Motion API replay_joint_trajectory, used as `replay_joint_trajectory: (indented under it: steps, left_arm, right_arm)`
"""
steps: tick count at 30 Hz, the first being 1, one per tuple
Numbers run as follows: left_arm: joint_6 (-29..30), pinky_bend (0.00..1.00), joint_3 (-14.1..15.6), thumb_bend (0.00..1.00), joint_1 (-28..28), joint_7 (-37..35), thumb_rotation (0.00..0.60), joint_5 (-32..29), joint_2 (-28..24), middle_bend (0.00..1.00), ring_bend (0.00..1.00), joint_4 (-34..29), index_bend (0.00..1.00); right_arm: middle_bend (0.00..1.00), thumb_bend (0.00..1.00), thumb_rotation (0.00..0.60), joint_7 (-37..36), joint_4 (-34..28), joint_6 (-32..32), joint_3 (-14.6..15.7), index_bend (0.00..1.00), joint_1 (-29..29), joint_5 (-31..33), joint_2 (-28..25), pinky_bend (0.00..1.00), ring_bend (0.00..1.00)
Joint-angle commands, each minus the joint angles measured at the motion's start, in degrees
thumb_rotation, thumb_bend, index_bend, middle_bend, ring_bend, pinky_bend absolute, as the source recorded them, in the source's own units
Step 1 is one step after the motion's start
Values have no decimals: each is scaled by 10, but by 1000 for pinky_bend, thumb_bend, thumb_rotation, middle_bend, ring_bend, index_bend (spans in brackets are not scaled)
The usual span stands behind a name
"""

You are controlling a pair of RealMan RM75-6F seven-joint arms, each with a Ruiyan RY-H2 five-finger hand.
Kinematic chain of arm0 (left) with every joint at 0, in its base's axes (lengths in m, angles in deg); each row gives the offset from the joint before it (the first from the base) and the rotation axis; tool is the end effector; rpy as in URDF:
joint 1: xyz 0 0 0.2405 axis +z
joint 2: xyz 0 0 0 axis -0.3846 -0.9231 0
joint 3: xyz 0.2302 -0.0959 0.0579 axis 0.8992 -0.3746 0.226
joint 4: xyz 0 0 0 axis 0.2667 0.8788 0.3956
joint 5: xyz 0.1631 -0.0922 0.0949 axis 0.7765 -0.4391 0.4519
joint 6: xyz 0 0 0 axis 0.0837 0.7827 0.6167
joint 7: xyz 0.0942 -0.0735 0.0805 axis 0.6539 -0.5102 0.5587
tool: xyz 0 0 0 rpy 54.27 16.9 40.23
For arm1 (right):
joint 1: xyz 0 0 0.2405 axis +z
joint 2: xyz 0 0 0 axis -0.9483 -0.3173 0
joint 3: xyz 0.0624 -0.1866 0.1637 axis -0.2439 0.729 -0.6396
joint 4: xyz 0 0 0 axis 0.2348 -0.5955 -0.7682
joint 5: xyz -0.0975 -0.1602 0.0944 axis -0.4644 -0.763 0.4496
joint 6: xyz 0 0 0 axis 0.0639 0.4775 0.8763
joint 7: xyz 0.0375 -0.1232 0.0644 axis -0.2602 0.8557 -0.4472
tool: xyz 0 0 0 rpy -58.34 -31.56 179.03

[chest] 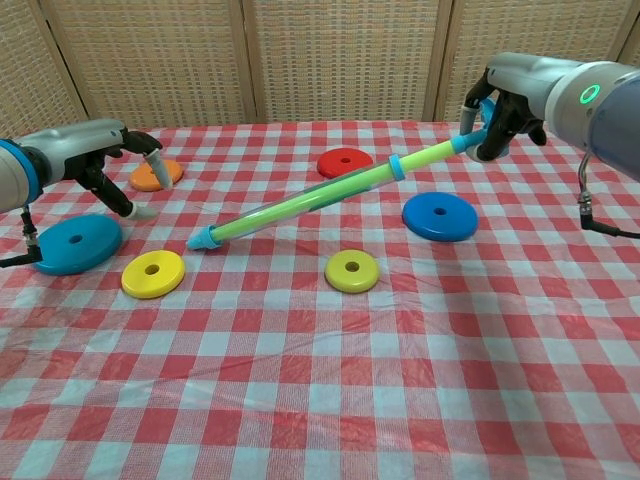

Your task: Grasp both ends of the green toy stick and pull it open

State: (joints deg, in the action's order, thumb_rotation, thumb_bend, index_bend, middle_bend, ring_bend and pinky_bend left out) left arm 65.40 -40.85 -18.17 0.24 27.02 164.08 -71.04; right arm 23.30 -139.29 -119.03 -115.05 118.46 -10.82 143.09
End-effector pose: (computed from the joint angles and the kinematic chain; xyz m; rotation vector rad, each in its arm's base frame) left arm -0.1751 0.3656 0.0090 -1.5485 -1.2430 -0.8746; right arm -0.1006 -0.3702 0.0273 1.3678 -1.0925 0.8235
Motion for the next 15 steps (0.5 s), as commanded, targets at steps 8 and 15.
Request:
replay_joint_trajectory:
  steps: [8,15]
  left_arm:
    - [5,0,4,276,-39,43,600,-29,48,0,0,49,401]
    - [1,0,11,275,-60,73,600,-52,73,0,0,76,391]
  right_arm:
    - [1000,604,600,-18,-2,6,9,805,-3,9,-12,806,1000]
    - [1000,603,600,-31,-7,8,15,805,-6,14,-22,806,1000]
